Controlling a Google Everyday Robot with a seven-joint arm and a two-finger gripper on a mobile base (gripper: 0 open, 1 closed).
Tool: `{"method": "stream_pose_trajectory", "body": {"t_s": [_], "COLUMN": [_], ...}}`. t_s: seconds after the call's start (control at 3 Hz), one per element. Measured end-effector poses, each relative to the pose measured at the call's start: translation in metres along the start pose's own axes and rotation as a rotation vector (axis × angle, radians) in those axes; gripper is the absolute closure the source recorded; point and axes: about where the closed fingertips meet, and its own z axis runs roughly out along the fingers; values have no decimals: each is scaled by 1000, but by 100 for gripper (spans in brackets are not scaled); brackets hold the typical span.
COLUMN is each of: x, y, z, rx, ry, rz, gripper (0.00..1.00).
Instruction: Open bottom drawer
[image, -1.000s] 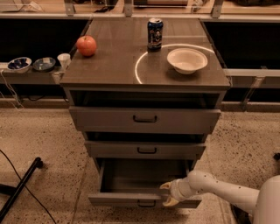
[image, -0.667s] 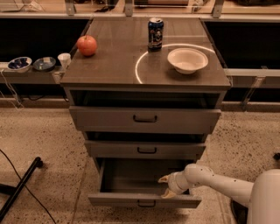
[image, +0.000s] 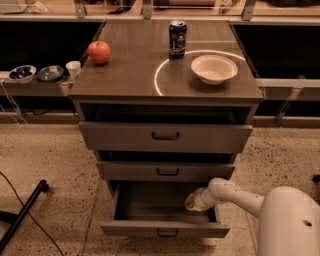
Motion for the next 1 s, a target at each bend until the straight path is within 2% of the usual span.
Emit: {"method": "stream_pose_trajectory", "body": {"t_s": [0.33, 0.67, 1.0], "x": [33, 51, 55], "y": [12, 29, 52], "z": [23, 37, 42], "rx": [-36, -85, -145], "ry": [43, 56, 43], "rz": [62, 102, 127], "gripper": [100, 100, 100]}}
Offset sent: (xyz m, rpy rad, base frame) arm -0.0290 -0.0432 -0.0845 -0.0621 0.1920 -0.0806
